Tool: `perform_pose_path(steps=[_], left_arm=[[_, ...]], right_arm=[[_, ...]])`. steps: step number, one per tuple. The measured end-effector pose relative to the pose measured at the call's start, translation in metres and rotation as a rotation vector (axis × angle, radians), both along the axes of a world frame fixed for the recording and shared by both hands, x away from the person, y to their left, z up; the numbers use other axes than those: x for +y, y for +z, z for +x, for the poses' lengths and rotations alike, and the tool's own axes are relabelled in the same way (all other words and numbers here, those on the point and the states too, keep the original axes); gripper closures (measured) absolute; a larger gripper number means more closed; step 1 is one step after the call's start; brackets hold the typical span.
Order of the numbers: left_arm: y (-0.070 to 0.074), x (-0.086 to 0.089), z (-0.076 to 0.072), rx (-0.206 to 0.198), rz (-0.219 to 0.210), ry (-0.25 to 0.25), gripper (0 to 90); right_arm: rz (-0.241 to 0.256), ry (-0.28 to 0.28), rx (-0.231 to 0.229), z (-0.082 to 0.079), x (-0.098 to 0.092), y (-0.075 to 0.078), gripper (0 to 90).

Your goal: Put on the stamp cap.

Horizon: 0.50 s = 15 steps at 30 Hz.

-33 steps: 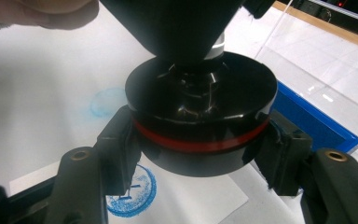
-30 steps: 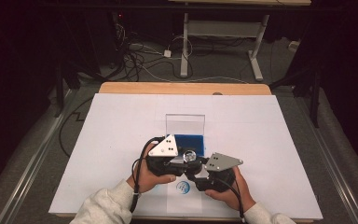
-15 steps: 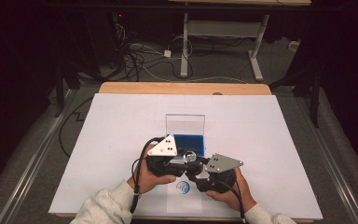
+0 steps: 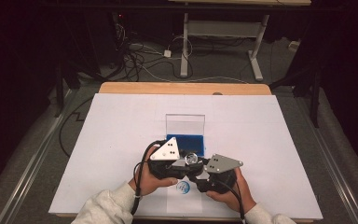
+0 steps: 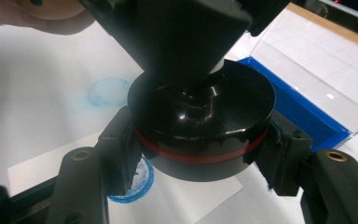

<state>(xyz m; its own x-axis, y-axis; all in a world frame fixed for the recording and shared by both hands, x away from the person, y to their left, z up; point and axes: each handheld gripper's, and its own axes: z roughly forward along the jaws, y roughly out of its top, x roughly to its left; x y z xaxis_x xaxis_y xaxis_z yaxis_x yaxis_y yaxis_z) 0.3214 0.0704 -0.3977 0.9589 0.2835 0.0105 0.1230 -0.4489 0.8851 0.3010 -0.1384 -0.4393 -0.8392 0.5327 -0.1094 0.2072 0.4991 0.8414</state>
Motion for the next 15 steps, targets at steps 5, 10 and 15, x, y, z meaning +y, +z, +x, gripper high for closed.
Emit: perform_pose_path(steps=[5, 10, 15], left_arm=[[-0.0006, -0.0007, 0.0007, -0.002, 0.011, -0.004, 54.5], [0.0000, -0.0001, 0.0014, -0.004, 0.026, -0.002, 54.5], [0.0006, 0.0010, 0.0020, 0.000, 0.026, 0.001, 54.4]], right_arm=[[-0.011, 0.005, 0.001, 0.0007, -0.0004, -0.0009, 38.7], [-0.008, 0.014, -0.002, 0.0014, -0.0004, -0.0025, 38.7], [-0.008, 0.005, -0.014, 0.0011, -0.0001, -0.0030, 38.5]])
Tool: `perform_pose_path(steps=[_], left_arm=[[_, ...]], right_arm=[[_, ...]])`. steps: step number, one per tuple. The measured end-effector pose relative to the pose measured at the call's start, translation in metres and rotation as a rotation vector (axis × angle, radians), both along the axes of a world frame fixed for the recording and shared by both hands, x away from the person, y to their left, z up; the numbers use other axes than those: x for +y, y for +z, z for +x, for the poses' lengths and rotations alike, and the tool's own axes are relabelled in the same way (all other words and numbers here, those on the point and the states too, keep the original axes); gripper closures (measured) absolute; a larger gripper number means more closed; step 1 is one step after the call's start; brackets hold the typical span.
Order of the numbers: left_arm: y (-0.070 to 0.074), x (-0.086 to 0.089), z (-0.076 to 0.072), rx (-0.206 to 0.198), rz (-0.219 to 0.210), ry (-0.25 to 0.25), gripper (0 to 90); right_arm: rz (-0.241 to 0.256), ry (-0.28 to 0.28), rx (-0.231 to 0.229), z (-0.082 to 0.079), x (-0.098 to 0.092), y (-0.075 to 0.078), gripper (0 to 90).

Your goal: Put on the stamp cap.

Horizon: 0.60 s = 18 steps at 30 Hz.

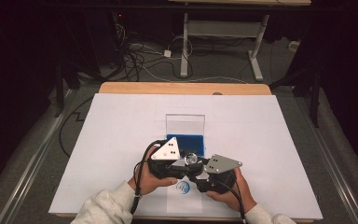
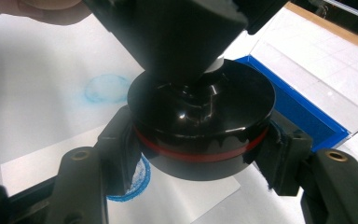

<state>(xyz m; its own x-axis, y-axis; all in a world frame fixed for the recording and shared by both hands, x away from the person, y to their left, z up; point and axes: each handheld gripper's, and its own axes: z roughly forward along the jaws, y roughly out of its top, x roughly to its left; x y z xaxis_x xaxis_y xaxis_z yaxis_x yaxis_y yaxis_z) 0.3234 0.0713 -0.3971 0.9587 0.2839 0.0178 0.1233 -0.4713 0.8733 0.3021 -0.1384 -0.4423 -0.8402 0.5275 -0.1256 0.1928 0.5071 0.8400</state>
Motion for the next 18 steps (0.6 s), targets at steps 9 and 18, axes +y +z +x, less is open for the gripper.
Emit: perform_pose_path(steps=[9, 18], left_arm=[[0.0006, 0.0007, 0.0003, 0.005, 0.001, -0.003, 54.4], [0.0001, 0.0011, -0.0001, 0.009, -0.006, -0.006, 54.5]], right_arm=[[0.015, 0.007, -0.001, -0.0003, 0.0001, -0.0013, 38.4], [-0.009, 0.012, -0.012, -0.0011, -0.0010, 0.0003, 38.6]])
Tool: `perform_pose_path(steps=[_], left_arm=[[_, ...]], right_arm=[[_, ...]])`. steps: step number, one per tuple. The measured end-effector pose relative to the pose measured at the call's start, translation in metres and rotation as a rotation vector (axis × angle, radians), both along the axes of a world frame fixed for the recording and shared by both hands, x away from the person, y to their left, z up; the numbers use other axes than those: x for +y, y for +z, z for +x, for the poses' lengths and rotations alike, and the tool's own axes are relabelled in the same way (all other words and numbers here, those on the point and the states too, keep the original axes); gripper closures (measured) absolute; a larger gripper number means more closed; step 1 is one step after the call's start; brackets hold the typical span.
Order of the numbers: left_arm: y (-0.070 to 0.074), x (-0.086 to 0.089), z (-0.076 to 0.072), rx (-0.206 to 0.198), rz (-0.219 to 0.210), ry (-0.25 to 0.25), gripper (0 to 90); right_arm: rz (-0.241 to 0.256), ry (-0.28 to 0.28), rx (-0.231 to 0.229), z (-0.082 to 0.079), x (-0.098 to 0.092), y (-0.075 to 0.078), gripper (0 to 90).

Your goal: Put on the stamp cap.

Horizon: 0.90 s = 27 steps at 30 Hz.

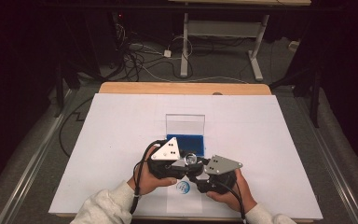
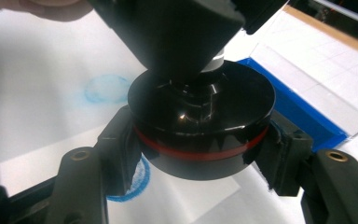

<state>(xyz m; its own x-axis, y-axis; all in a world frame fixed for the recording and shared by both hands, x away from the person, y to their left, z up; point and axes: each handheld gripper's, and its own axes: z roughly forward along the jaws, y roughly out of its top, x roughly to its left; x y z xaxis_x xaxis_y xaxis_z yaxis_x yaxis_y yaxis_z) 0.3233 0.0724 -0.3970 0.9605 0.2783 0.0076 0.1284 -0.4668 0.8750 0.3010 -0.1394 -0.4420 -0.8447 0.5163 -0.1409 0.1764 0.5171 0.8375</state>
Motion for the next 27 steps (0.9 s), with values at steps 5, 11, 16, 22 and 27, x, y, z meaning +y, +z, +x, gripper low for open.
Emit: perform_pose_path(steps=[5, 11, 16, 22, 27], left_arm=[[-0.002, 0.002, 0.001, 0.019, -0.022, -0.005, 54.5], [-0.003, 0.003, 0.002, 0.029, -0.025, -0.009, 54.5], [-0.001, 0.000, 0.000, 0.004, -0.001, 0.006, 54.5], [0.005, 0.000, -0.003, -0.014, 0.000, 0.002, 54.5], [0.011, 0.003, -0.005, -0.022, -0.015, 0.003, 54.5]], right_arm=[[0.010, -0.002, -0.006, -0.002, -0.001, 0.002, 38.7], [0.012, -0.002, -0.011, -0.002, -0.001, 0.000, 38.7], [0.019, -0.002, 0.000, 0.000, 0.000, -0.001, 38.4], [0.023, -0.002, -0.022, -0.001, 0.001, -0.001, 35.8], [-0.015, 0.008, -0.015, -0.003, 0.005, -0.005, 33.9]])
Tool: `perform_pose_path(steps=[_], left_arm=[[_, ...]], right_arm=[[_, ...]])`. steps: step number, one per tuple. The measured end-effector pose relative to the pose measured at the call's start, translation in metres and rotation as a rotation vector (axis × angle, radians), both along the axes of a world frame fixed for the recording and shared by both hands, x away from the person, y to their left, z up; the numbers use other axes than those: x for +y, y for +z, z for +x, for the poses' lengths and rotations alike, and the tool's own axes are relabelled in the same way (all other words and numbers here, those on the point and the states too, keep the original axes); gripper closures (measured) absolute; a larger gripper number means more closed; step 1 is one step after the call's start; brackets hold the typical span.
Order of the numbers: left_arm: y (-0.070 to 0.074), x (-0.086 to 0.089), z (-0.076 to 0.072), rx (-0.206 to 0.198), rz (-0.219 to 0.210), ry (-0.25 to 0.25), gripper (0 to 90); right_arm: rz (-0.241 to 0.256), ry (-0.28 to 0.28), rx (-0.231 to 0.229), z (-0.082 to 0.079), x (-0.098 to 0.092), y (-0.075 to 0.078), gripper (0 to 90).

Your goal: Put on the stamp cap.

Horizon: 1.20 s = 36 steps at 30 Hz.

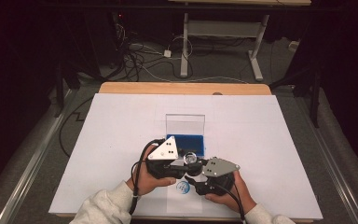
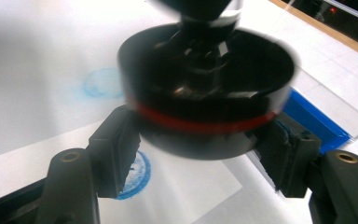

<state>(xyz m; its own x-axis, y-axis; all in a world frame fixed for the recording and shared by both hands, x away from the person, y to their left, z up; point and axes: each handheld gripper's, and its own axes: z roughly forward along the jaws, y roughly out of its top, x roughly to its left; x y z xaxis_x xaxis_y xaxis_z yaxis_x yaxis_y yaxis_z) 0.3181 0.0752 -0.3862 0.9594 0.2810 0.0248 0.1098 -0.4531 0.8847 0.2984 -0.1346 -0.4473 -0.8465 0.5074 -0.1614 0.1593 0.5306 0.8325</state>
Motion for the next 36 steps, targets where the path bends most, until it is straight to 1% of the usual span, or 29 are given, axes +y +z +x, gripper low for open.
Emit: perform_pose_path(steps=[2, 4, 7, 8, 10, 13, 15, 16, 19, 22, 25, 28, 33, 35, 36], left_arm=[[0.002, 0.002, 0.000, -0.002, -0.005, -0.002, 54.5], [0.004, 0.003, 0.000, -0.010, -0.006, 0.003, 54.5], [0.006, 0.006, 0.001, -0.014, -0.006, 0.008, 54.5], [0.006, 0.007, 0.001, -0.015, -0.005, 0.011, 54.5], [0.007, 0.009, 0.001, -0.021, -0.003, 0.015, 54.5], [0.009, 0.014, 0.002, -0.024, 0.000, 0.028, 54.5], [0.009, 0.017, 0.002, -0.027, 0.007, 0.040, 54.5], [0.010, 0.019, 0.002, -0.033, 0.013, 0.045, 54.5], [0.010, 0.024, 0.003, -0.037, 0.026, 0.061, 54.5], [0.011, 0.028, 0.004, -0.046, 0.038, 0.078, 54.5], [0.011, 0.033, 0.006, -0.050, 0.046, 0.093, 54.5], [0.011, 0.036, 0.007, -0.061, 0.064, 0.112, 54.5], [0.011, 0.042, 0.009, -0.064, 0.072, 0.130, 54.5], [0.011, 0.043, 0.010, -0.067, 0.077, 0.136, 54.5], [0.011, 0.044, 0.010, -0.070, 0.083, 0.139, 54.5]], right_arm=[[-0.005, -0.003, -0.009, 0.000, 0.001, 0.000, 32.1], [0.001, -0.005, -0.002, 0.000, 0.000, 0.000, 31.9], [-0.002, -0.014, -0.004, 0.001, -0.002, -0.001, 29.2], [-0.006, -0.019, -0.014, 0.001, -0.003, -0.001, 29.1], [0.004, -0.027, -0.017, 0.001, -0.006, 0.000, 28.3], [-0.005, -0.047, -0.053, 0.001, -0.010, 0.004, 26.6], [0.000, -0.061, -0.064, 0.000, -0.014, 0.005, 25.0], [-0.005, -0.068, -0.078, 0.000, -0.016, 0.006, 22.8], [-0.004, -0.090, -0.104, -0.001, -0.023, 0.010, 22.5], [0.014, -0.110, -0.117, -0.001, -0.030, 0.014, 22.2], [0.014, -0.134, -0.136, -0.002, -0.038, 0.018, 21.3], [0.023, -0.153, -0.146, -0.003, -0.046, 0.020, 20.6], [0.031, -0.195, -0.165, -0.006, -0.061, 0.022, 18.7], [0.038, -0.203, -0.162, -0.007, -0.067, 0.022, 17.9], [0.032, -0.209, -0.163, -0.007, -0.069, 0.022, 17.8]])
